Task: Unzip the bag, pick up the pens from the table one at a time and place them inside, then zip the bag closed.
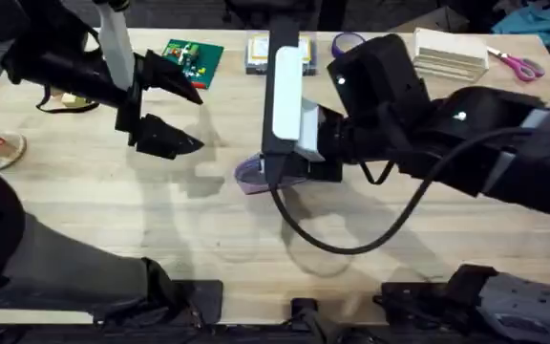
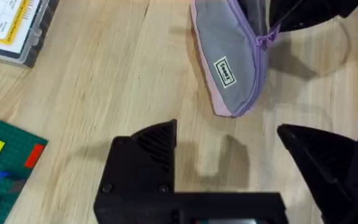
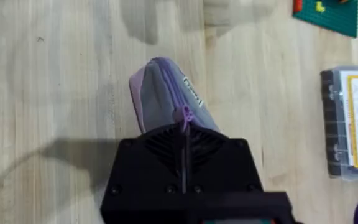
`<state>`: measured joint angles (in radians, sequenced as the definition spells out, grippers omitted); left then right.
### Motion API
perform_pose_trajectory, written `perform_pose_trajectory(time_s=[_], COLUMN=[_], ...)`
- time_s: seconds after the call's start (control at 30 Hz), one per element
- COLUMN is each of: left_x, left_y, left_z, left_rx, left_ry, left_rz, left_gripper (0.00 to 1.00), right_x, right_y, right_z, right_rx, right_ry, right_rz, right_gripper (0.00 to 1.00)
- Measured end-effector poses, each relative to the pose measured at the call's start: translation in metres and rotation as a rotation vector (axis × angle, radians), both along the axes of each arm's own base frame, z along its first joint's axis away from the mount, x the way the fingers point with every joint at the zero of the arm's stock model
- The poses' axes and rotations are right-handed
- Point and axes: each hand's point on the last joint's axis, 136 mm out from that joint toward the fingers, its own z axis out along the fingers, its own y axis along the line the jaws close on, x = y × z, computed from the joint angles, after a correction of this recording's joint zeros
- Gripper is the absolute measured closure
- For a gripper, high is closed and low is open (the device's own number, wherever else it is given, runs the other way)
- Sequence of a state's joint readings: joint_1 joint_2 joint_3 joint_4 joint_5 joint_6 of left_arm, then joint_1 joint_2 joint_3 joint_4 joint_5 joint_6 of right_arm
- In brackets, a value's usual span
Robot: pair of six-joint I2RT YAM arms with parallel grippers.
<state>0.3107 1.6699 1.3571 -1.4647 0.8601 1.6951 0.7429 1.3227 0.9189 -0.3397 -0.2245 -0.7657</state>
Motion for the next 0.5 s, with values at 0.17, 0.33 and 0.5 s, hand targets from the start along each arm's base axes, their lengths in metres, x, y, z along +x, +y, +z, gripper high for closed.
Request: perform_pose_trajectory(time_s=[0.17, 0.33, 0.5], left_x=[0.0, -0.002, -0.011], left_y=[-0.001, -0.005, -0.021], left_z=[0.001, -0.003, -0.019], left_rx=[-0.006, -0.016, -0.05], left_ry=[-0.001, -0.001, 0.014], left_rz=[0.001, -0.012, -0.064], left_gripper=[0.007, 0.007, 0.007], right_x=[-0.001, -0.002, -0.001], right_y=[-0.001, -0.001, -0.001], right_z=[0.01, 0.011, 0.011], right_rx=[0.021, 0.023, 0.024], right_ry=[-0.012, -0.015, -0.015], right_rz=[-0.008, -0.008, -0.008], right_gripper=[0.969, 0.969, 0.969])
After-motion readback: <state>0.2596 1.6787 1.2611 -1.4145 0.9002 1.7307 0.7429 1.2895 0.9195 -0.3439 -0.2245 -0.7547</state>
